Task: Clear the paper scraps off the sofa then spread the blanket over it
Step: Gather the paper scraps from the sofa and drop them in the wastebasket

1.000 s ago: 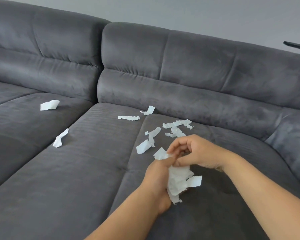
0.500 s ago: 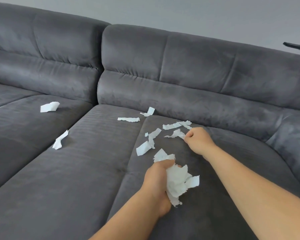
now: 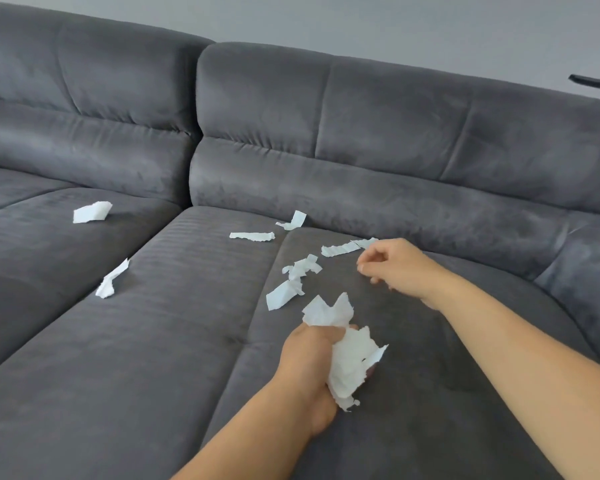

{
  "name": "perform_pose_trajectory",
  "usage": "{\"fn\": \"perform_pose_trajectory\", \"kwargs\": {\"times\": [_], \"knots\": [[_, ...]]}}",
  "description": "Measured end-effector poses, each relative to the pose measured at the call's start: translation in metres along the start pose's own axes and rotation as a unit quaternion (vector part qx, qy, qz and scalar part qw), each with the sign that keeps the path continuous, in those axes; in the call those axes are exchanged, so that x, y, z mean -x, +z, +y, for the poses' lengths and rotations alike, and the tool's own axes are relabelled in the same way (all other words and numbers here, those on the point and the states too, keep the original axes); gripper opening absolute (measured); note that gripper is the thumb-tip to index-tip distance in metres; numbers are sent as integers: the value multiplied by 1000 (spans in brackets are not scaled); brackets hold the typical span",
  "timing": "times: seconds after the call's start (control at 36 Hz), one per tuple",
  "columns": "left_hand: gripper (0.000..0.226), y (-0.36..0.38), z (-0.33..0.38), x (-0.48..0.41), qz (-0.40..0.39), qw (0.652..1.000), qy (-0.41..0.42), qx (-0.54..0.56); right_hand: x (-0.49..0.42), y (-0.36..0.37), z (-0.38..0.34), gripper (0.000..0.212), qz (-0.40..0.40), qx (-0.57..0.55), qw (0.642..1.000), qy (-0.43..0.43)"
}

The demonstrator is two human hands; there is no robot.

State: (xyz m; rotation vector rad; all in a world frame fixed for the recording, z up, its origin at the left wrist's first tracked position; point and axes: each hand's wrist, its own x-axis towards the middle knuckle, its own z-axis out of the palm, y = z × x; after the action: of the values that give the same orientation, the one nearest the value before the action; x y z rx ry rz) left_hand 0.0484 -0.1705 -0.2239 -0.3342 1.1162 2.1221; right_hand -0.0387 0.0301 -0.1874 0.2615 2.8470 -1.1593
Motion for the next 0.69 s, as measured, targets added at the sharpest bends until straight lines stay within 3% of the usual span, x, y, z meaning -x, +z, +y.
{"fn": "perform_pose_trajectory", "kwargs": {"times": [0.08,0.19,0.28,0.33,0.47,0.61,0.69], "knots": [[19,2,1,-5,-3,1000,-3,-10,-37,2,28,16,107,67,991,45],[18,0,2,-7,-24,1000,-2,3,-75,3,51,42,71,181,979,67],[29,-4,1,-5,-35,999,1,-17,-99,2,56,51,71,191,977,58],[23,-6,-1,-6,-56,998,3,-22,-111,2,59,55,68,190,978,58],[30,-9,-4,-11,-55,998,-3,-22,-133,6,61,19,68,206,974,71],[35,-11,-2,-16,-44,999,-10,-25,-134,20,72,11,158,207,962,80],[35,-10,3,-15,-39,999,-14,-10,-131,23,76,15,217,137,962,87]]}}
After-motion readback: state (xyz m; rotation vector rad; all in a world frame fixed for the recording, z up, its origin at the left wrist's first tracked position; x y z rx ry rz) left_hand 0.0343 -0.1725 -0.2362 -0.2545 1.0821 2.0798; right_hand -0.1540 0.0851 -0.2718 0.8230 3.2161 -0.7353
